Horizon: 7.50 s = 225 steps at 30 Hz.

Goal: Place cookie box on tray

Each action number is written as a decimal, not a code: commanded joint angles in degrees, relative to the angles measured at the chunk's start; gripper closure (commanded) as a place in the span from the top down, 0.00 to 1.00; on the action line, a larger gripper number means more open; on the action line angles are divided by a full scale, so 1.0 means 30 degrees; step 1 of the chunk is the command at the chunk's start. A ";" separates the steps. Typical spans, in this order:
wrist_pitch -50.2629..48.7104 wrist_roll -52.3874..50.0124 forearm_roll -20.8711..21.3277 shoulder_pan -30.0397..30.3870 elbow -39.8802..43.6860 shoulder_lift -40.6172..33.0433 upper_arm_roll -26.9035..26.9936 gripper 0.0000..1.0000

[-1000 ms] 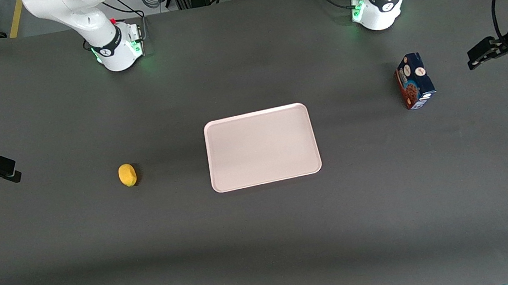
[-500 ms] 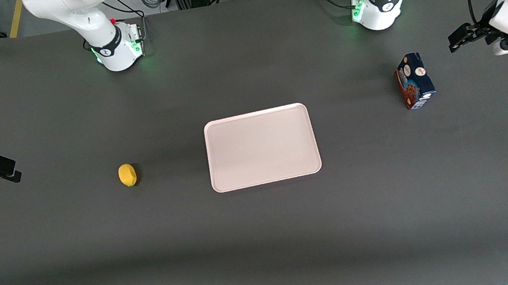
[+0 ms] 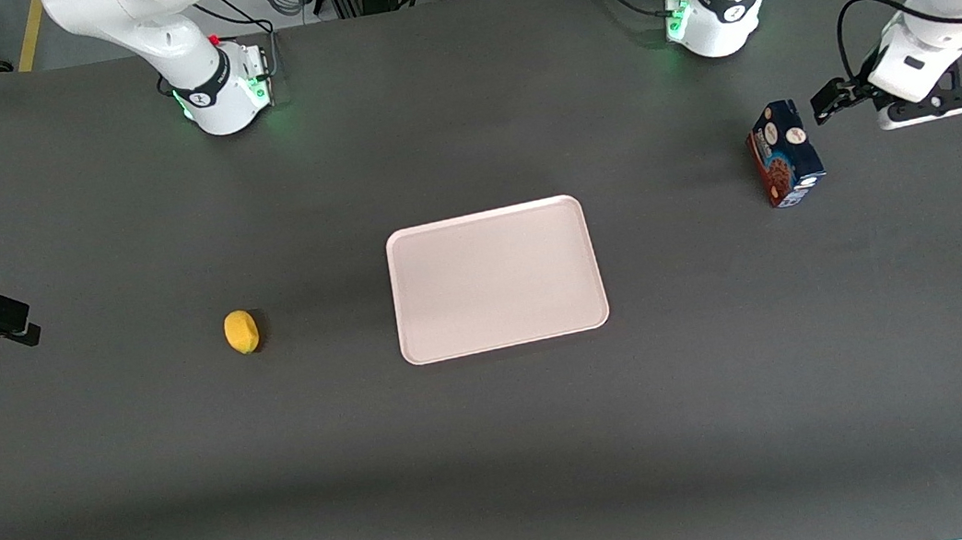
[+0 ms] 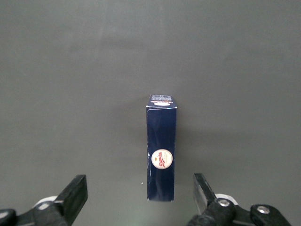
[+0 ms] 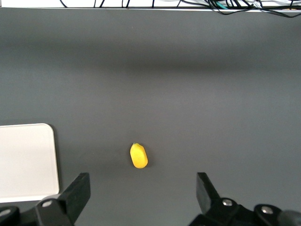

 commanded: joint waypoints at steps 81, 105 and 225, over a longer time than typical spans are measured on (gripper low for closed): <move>1.1148 0.0471 -0.0748 -0.0745 -0.6410 0.3906 -0.0854 0.37; 0.1984 0.0501 -0.1244 -0.0539 -0.0029 0.2910 -0.0913 0.23; 0.5378 -1.6878 0.5027 -0.4233 1.2163 1.3722 -0.9907 1.00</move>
